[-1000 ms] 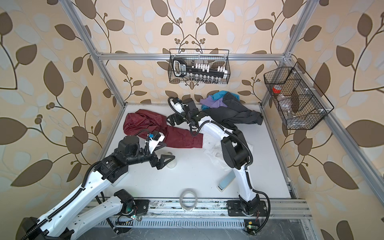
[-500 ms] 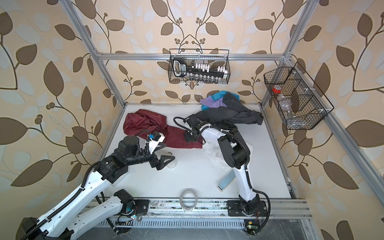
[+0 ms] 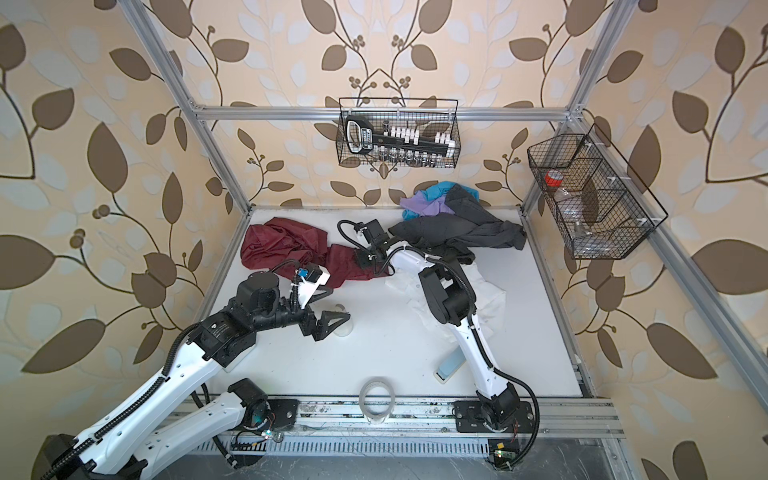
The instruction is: Pick out a specific cloth from the pile
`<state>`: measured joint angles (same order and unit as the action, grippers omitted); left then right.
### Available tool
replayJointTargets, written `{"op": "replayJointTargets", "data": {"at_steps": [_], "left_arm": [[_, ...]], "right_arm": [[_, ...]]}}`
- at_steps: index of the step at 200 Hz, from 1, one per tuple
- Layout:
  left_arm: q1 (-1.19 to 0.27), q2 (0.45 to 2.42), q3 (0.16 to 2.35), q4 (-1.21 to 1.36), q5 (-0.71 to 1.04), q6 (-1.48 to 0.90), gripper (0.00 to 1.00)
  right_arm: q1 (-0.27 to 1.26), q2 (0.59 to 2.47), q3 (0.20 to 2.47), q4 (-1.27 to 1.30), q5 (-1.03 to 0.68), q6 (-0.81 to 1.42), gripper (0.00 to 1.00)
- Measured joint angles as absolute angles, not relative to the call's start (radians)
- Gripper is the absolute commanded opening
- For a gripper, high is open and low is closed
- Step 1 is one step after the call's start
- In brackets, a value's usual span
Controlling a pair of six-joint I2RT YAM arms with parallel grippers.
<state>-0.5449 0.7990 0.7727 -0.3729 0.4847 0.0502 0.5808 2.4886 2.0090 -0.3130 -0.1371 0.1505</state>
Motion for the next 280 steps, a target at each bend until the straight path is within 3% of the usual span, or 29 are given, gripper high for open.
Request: {"op": "replayJointTargets", "data": {"at_steps": [16,79,87,136,188,227,257,280], "left_arm": [[-0.545,0.799,0.773,-0.374,0.481,0.050,0.99],[-0.545,0.801,0.773,-0.376,0.464,0.051,0.99],[-0.545,0.801,0.773,-0.376,0.464,0.051,0.99],[-0.545,0.800,0.773,-0.379,0.463,0.051,0.99],[-0.551,0.778,0.773,-0.377,0.424,0.049,0.99],[-0.551,0.695,0.719,-0.303,0.101,0.028,0.99],[-0.551,0.628,0.530,-0.125,-0.294,0.036,0.99],[-0.548,0.674,0.352,0.084,-0.482,0.106,0.99]], "right_arm": [[0.587,2.549,2.102,-0.305,-0.159,0.161,0.55],[0.594,2.620,2.204,-0.255,-0.246,0.203,0.90],[0.594,2.601,2.167,-0.229,-0.247,0.198,0.99],[0.595,2.387,1.855,-0.166,-0.225,0.173,0.99],[0.583,1.901,1.469,-0.055,-0.139,0.137,1.00],[0.546,1.478,1.200,-0.020,0.023,0.133,0.99],[0.455,1.228,0.927,0.007,0.139,0.161,1.00],[0.385,1.059,0.677,0.081,0.226,0.159,1.00]]}}
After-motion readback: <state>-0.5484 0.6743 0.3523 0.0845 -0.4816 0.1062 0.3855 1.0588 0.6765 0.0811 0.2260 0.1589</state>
